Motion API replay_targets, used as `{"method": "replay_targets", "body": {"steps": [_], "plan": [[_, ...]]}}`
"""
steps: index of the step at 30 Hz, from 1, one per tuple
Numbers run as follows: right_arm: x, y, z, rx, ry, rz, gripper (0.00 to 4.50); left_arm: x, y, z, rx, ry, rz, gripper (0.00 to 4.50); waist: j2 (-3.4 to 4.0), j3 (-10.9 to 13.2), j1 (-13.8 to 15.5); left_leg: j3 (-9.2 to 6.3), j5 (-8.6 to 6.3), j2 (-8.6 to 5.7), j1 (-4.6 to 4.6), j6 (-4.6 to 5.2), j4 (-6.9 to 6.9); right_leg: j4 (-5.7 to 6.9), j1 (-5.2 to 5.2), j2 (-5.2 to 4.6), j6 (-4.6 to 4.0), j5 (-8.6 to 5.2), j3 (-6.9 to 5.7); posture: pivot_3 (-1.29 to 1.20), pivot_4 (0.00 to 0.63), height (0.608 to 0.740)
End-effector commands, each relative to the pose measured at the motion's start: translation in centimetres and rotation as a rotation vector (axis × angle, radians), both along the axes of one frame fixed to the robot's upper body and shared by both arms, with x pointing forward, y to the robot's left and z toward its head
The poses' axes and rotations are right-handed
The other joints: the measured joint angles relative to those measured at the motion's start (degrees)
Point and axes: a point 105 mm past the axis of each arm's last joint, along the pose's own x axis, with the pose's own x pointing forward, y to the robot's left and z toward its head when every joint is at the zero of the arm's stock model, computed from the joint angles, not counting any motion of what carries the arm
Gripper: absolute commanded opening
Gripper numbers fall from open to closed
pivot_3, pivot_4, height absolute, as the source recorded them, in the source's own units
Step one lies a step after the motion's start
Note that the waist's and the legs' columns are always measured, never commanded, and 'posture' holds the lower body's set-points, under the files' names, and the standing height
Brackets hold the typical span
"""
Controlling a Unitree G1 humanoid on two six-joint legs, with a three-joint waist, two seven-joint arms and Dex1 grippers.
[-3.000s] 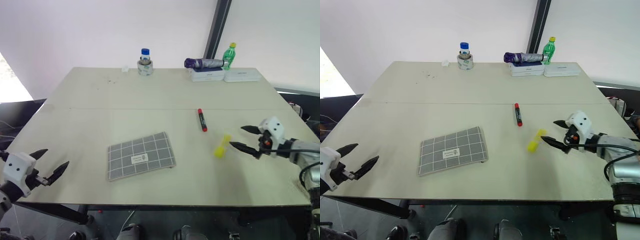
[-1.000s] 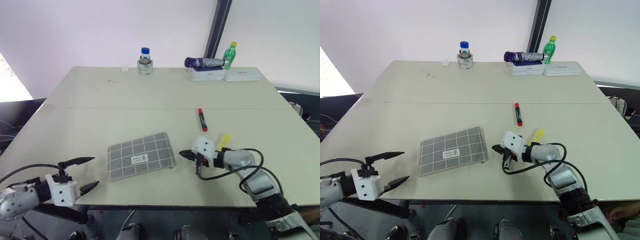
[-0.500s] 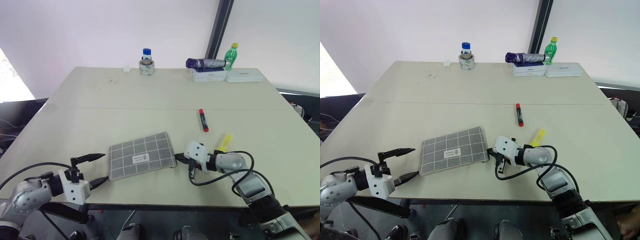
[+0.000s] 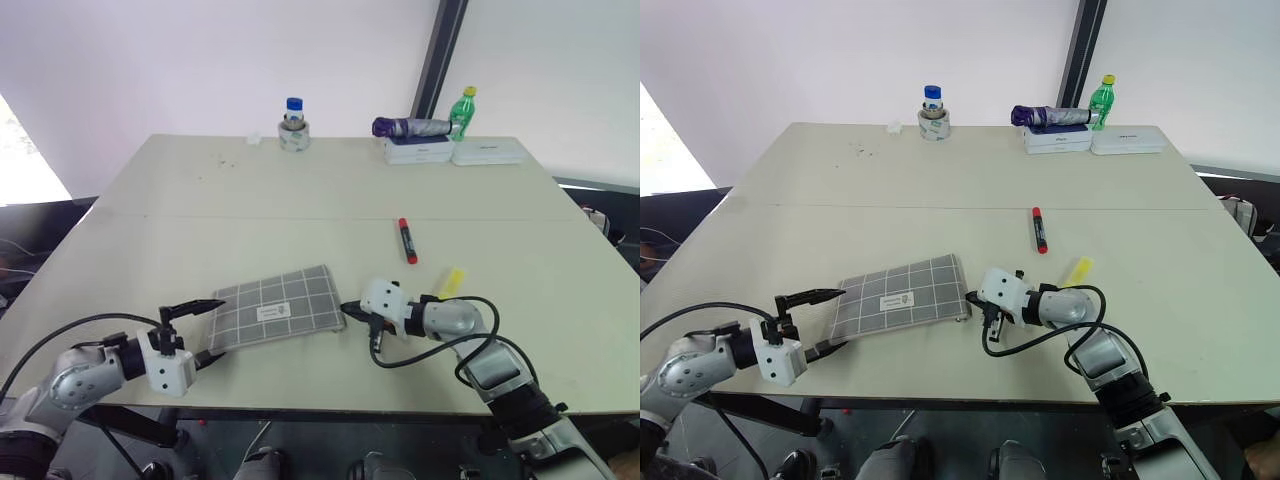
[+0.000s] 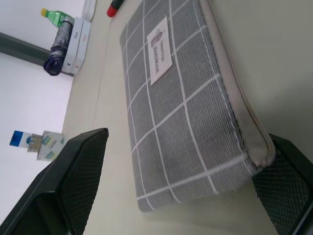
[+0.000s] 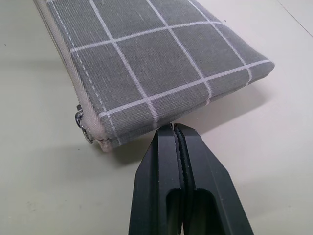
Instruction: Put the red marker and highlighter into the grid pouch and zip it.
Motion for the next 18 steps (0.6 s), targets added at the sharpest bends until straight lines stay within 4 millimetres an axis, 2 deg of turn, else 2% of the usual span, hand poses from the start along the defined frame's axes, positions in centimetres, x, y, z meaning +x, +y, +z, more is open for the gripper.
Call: {"method": "replay_targets", "body": {"steps": [1, 8, 11, 15, 18], "plan": [[0.0, 0.2, 0.8, 0.012, -0.035, 0.015, 0.00, -0.8, -0.2, -2.3, 0.036, 0.105, -0.019, 3.70, 0.00, 0.00, -0.04, 0.00, 0.00, 0.00, 0.00, 0.00, 0.00, 0.00, 0.00, 0.00, 0.00, 0.00, 0.00, 0.00, 0.150, 0.737], [0.1, -0.1, 0.9, 0.007, -0.039, 0.009, 0.00, -0.6, -0.4, -2.5, 0.012, 0.137, -0.018, 0.02, 0.16, -0.10, -0.08, 0.00, 0.00, 0.00, 0.01, 0.00, 0.00, 0.00, 0.01, 0.01, 0.00, 0.00, 0.00, 0.00, 0.150, 0.737], [0.0, -0.1, 0.9, 0.007, -0.038, 0.007, 0.00, -0.5, -0.4, -2.3, -0.029, 0.158, 0.001, 0.02, 0.25, -0.14, -0.12, 0.02, 0.00, 0.01, 0.01, 0.00, -0.02, 0.01, -0.01, 0.02, 0.00, 0.00, 0.00, 0.00, 0.150, 0.737], [0.3, -0.4, 1.5, 0.033, -0.039, -0.013, 0.00, 0.3, -0.7, -0.5, -0.196, 0.199, 0.064, 0.02, 0.25, -0.14, -0.16, 0.02, 0.00, 0.01, 0.00, 0.00, 0.00, 0.01, -0.01, 0.02, 0.00, 0.00, 0.01, 0.00, 0.150, 0.737], [1.2, -1.6, 3.4, 0.093, -0.037, -0.072, 0.00, 1.2, -0.6, 1.7, -0.378, 0.275, 0.152, 0.02, 0.21, -0.12, -0.17, 0.00, 0.01, 0.02, -0.01, 0.00, 0.00, 0.01, -0.02, 0.03, 0.00, 0.00, 0.01, 0.00, 0.150, 0.737]]}}
